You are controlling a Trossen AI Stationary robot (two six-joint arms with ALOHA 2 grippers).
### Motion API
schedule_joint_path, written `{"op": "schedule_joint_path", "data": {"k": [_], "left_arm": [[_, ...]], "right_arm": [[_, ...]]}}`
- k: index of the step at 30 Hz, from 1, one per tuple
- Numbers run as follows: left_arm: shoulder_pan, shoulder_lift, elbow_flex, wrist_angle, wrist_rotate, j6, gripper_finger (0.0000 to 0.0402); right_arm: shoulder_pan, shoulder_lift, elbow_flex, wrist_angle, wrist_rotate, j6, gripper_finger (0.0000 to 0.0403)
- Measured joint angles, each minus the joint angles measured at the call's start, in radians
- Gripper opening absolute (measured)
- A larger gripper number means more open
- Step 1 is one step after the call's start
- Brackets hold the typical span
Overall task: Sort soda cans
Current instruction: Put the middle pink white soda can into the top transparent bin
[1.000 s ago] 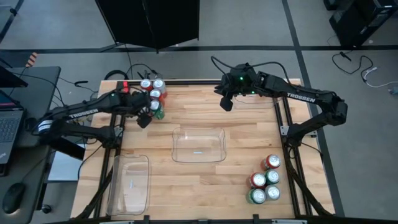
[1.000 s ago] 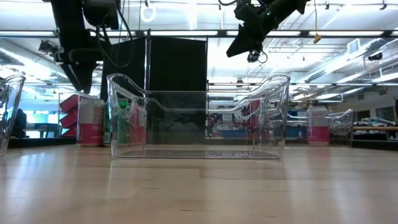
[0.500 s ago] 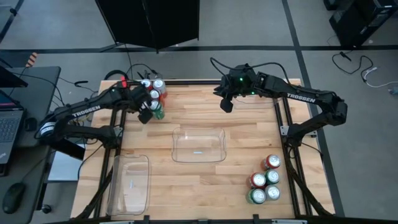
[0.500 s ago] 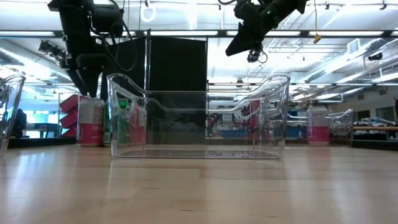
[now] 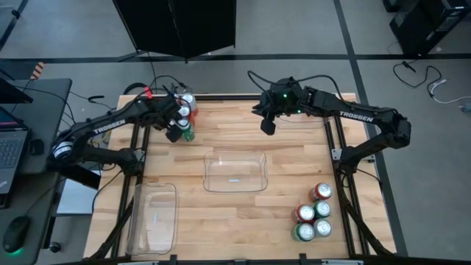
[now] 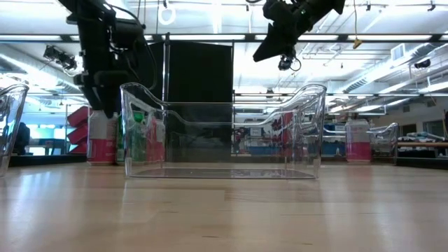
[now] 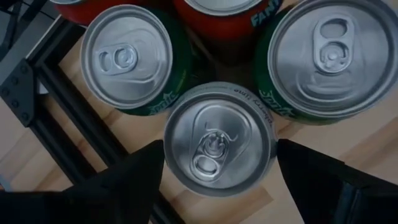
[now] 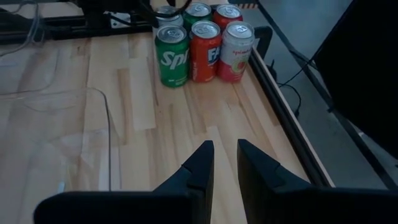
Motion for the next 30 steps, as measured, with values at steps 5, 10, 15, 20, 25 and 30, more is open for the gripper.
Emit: {"op": "schedule_joint_path", "data": {"k": [5, 10, 15, 20, 25, 30], "left_arm": [[0.008, 0.03, 0.004, 0.008, 0.001, 0.01, 0.0312], [0.008, 0.049, 0.005, 0.009, 0.0, 0.026, 0.0312], [0.008, 0.052, 0.005, 0.001, 0.015, 0.028, 0.0307], [0.008, 0.052, 0.006, -0.028, 0.028, 0.028, 0.0284], [0.008, 0.05, 0.017, -0.088, 0.035, 0.035, 0.0271], [0.005, 0.05, 0.065, -0.222, 0.052, 0.036, 0.0267]], "right_arm": [[0.007, 0.0, 0.0, 0.0, 0.0, -0.003, 0.0058], [0.007, 0.0, 0.0, 0.0, 0.0, -0.005, 0.0058], [0.007, 0.0, 0.0, 0.0, 0.0, -0.006, 0.0058], [0.007, 0.0, 0.0, 0.0, -0.001, -0.007, 0.0058], [0.007, 0.0, 0.0, 0.0, -0.001, -0.007, 0.0058], [0.007, 0.0, 0.0, 0.0, -0.001, -0.007, 0.0058]]}}
